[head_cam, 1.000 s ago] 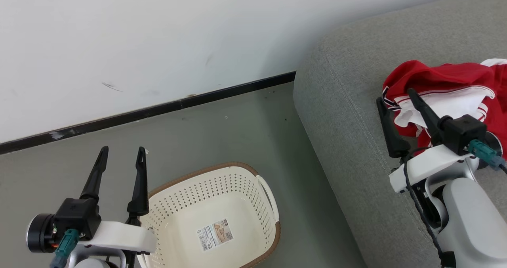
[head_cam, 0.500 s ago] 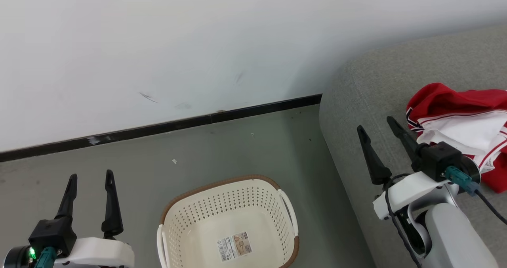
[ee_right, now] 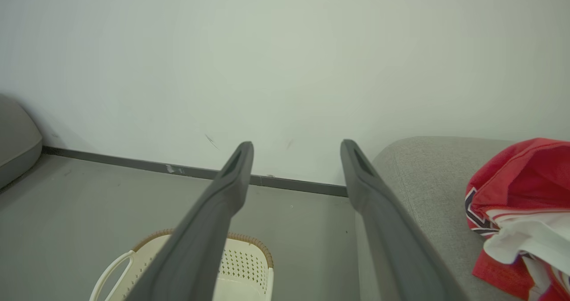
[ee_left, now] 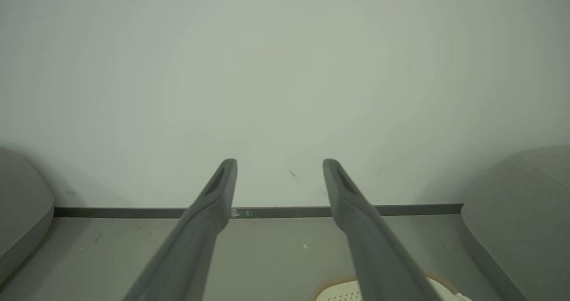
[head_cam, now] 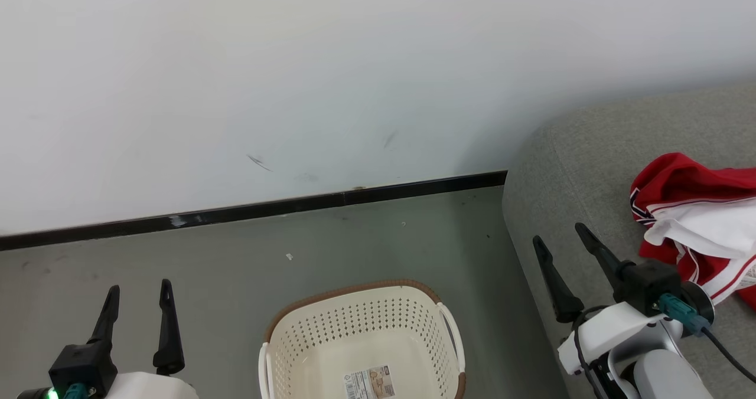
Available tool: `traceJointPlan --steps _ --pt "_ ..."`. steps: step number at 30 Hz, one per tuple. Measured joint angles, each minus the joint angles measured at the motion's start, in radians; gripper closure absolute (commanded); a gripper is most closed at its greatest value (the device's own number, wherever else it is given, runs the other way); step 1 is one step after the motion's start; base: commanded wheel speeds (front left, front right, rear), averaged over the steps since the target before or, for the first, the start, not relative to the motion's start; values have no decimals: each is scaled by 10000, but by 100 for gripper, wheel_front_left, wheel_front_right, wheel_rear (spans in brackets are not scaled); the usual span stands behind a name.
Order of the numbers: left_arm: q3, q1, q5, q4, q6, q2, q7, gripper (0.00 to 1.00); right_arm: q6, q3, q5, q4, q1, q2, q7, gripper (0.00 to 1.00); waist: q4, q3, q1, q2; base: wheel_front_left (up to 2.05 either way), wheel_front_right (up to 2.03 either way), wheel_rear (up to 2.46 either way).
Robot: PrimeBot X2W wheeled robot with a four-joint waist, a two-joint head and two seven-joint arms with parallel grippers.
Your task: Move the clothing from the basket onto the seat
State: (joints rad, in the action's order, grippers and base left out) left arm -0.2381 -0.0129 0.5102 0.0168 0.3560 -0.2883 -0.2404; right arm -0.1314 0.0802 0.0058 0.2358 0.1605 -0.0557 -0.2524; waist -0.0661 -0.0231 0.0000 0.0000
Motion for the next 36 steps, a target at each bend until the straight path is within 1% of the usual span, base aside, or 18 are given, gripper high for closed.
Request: traceJointPlan --steps 2,7,12,18,26,34,35,36 --pt "-29 -1 0 23 -69 4 0 0 0 -19 0 -19 -147 17 0 0 74 74 0 0 0 0 0" --pt "-105 -2 0 94 -86 2 2 0 0 -92 -65 -146 -333 35 0 0 236 228 0 0 0 0 0" --pt "-244 -4 2 123 -242 -2 19 0 0 -234 -73 -403 -575 100 0 0 369 330 0 0 0 0 0" --pt "-313 4 2 134 -334 -23 109 0 0 -29 280 -663 -847 127 0 0 486 398 0 0 0 0 0" --pt "-245 7 2 324 -332 -98 196 0 2 40 564 -809 -984 127 0 0 489 459 0 0 0 0 0" --pt "-232 7 2 426 -328 -234 311 0 2 81 575 -972 -1223 127 0 0 438 501 0 0 0 0 0" --pt "-268 0 -2 502 -328 -190 324 100 0 75 571 -897 -1230 146 4 100 439 502 0 0 0 0 0" --pt "-322 -21 -2 616 -328 -100 328 100 0 77 571 -821 -1305 174 6 100 439 502 0 0 0 0 0"
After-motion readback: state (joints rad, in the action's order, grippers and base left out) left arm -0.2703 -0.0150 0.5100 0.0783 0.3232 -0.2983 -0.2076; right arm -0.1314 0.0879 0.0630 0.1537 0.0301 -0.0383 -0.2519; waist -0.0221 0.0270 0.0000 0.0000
